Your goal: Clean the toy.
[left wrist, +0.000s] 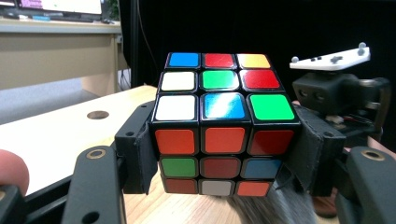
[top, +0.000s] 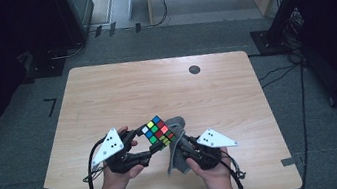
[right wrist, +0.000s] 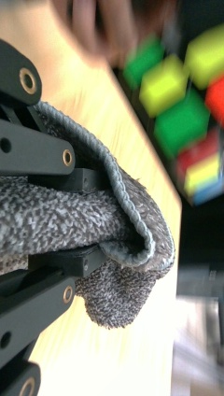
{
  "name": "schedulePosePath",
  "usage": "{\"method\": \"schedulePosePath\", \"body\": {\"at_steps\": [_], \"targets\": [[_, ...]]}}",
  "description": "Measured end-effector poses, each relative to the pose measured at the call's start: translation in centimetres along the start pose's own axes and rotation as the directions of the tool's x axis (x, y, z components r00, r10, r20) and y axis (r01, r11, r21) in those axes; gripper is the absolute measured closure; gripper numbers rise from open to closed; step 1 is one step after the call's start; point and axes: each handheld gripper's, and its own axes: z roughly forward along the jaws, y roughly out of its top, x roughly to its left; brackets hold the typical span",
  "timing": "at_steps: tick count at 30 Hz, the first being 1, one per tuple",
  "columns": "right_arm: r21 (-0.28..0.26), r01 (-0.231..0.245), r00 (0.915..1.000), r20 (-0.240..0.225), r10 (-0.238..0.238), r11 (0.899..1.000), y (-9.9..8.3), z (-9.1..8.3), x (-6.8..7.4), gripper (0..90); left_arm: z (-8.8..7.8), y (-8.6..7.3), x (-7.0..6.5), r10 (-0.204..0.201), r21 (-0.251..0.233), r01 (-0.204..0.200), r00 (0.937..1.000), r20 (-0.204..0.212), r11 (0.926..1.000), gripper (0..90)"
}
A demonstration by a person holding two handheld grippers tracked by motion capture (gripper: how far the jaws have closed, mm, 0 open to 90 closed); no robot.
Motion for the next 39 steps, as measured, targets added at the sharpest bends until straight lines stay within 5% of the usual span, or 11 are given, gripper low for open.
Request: {"method": "schedulePosePath", "body": {"at_steps": [5, 10, 12, 13, 19, 24, 25, 29, 31, 33, 39], "targets": [[0.095, 0.030, 0.9939, 0.103, -0.040, 0.995, -0.9, 0.6, -2.2, 64.6, 0.2, -0.3, 0.3, -0.005, 0.021, 0.005, 0.9999, -0.013, 0.9998, 34.8], [0.101, 0.032, 0.9848, 0.167, -0.049, 0.994, -0.8, 0.6, -3.3, 28.9, 0.1, -0.4, 1.1, -0.032, 0.023, 0.033, 0.9989, -0.033, 0.9992, 34.8], [0.087, 0.059, 0.9864, 0.148, -0.071, 0.994, -0.4, 0.4, -3.1, 21.7, 0.1, -0.5, 1.5, -0.056, 0.029, 0.057, 0.9973, -0.048, 0.9979, 34.8], [0.061, 0.096, 0.9905, 0.093, -0.101, 0.994, -0.1, 0.3, -2.3, 19.0, 0.1, -0.6, 1.7, -0.076, 0.030, 0.077, 0.9957, -0.053, 0.9965, 34.8], [0.019, 0.222, 0.9749, 0.018, -0.222, 0.975, 0.1, 0.9, 0.8, 14.6, 0.5, -0.9, 1.7, -0.092, 0.059, 0.097, 0.9918, -0.089, 0.9936, 34.8], [0.141, 0.239, 0.9401, 0.214, -0.265, 0.961, 0.0, 1.4, 0.5, 20.1, 0.0, -0.5, 1.9, -0.103, 0.041, 0.107, 0.9909, -0.088, 0.9934, 34.7], [0.141, 0.219, 0.9447, 0.217, -0.246, 0.966, -0.4, 1.2, -0.5, 35.2, -0.1, -0.5, 1.9, -0.105, 0.036, 0.109, 0.9905, -0.088, 0.9934, 34.8], [0.142, 0.158, 0.9608, 0.206, -0.185, 0.977, -0.8, 1.1, -1.9, 42.2, -0.2, -0.3, 1.9, -0.097, 0.029, 0.100, 0.9915, -0.086, 0.9945, 34.8], [0.168, 0.173, 0.9549, 0.213, -0.207, 0.970, -1.1, 1.3, -2.7, 41.2, -0.2, -0.4, 2.0, -0.094, 0.036, 0.098, 0.9918, -0.086, 0.9945, 34.8], [0.242, 0.198, 0.9453, 0.209, -0.251, 0.950, -1.8, 1.8, -3.6, 37.5, -0.1, -0.5, 2.0, -0.098, 0.039, 0.102, 0.9914, -0.087, 0.9941, 34.7], [0.349, 0.166, 0.9594, 0.159, -0.233, 0.922, -3.3, 2.6, -5.0, 30.3, -0.1, -0.6, 2.1, -0.098, 0.043, 0.102, 0.9917, -0.083, 0.9938, 34.8]]}}
